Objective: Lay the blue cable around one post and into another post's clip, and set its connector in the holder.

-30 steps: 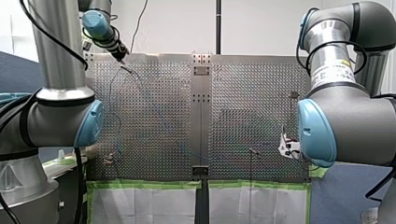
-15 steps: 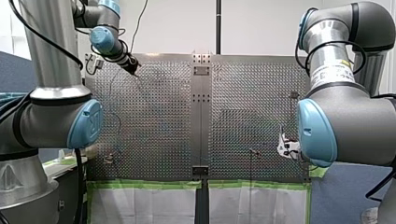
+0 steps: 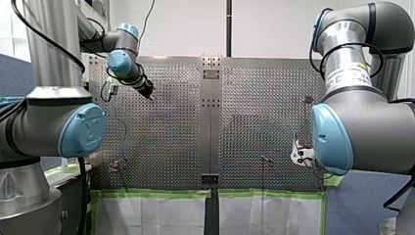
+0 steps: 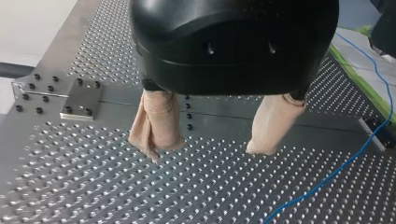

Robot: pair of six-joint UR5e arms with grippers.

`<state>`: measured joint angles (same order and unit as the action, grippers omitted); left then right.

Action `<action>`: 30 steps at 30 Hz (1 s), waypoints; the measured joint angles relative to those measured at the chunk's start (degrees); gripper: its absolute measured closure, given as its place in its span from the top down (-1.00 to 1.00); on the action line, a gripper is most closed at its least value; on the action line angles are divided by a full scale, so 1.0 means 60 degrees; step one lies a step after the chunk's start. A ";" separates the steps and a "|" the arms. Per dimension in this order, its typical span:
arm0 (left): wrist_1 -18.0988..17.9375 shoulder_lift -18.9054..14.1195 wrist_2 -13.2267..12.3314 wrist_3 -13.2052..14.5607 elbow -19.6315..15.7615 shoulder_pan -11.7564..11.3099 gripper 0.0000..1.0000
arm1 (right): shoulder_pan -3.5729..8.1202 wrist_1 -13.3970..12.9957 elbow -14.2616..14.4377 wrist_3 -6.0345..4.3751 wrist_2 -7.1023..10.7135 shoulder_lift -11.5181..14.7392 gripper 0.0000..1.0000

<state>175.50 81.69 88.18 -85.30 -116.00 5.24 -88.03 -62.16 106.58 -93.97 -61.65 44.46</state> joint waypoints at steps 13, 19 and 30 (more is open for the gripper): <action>-0.1192 0.1192 0.1192 -0.1192 -0.0043 0.1192 1.00 | 0.0067 0.0021 0.0000 -0.0034 -0.0257 -0.0003 -1.00; -0.1675 0.1676 0.1677 -0.1677 -0.0068 0.1675 1.00 | 0.0117 0.0041 -0.0001 -0.0057 -0.0265 -0.0003 -1.00; -0.2486 0.2488 0.2484 -0.2488 0.0152 0.2488 1.00 | 0.0191 0.0072 0.0000 -0.0027 -0.0296 -0.0002 -1.00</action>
<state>160.58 96.62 103.08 -100.23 -115.09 20.16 -86.89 -61.73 106.58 -94.13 -63.42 44.45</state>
